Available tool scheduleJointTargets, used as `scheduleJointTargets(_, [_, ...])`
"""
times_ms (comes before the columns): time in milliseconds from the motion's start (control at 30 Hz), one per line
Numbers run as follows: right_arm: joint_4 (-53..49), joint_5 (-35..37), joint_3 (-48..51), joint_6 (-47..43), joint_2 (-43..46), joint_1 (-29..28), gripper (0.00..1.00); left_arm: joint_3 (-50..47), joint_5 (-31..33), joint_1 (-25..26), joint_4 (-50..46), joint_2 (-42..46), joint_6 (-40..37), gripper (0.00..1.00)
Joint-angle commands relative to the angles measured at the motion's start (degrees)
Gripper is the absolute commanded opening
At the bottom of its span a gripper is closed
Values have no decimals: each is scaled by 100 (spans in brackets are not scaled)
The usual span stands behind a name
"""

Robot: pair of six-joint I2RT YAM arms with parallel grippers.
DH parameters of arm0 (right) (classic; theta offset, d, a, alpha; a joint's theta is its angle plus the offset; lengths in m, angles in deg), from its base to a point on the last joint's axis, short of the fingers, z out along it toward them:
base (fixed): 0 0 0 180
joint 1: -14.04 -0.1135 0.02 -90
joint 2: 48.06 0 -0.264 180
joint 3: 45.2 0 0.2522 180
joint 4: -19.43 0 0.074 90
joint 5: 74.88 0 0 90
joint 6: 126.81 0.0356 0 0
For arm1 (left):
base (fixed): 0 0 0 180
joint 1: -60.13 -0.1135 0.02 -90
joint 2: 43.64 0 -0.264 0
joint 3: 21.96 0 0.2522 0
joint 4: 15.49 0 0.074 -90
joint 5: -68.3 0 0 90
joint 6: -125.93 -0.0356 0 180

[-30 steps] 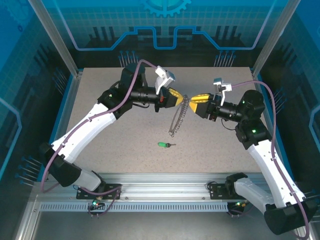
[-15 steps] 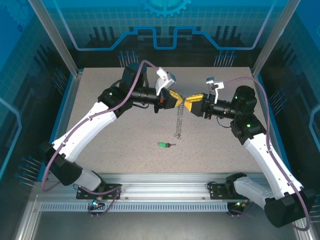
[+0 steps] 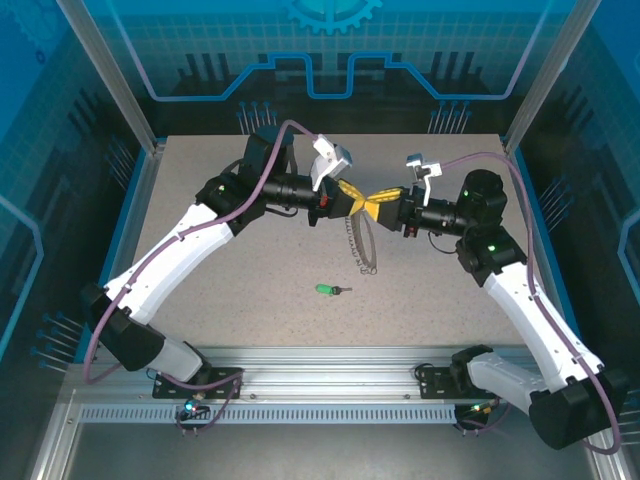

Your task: Put the keys on the keyring

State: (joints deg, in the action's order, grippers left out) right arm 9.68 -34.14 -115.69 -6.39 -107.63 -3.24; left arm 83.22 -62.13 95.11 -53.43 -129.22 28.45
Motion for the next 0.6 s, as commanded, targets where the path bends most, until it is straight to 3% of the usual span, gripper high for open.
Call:
scheduleJointTargets(0, [126,16,-145,-27,-37,-89,23,201,-228,-27,125,83,24,0])
scheduleJointTargets(300, [111,-47,-93,-113,-11,-109,0,201,-221,-17,203,76,63,0])
scheduleJointTargets(467, [139,-62,-49,-106,-6,-107,1,202,-241,-18,229,67,98,0])
scheduleJointTargets(500, [127,-58,-49,-106,-17,-104,8,201,-246,-23,237,63,106,0])
scheduleJointTargets(567, [126,-68,-49,-115,-35,-108,11,184,-245,-20,260,73,123,0])
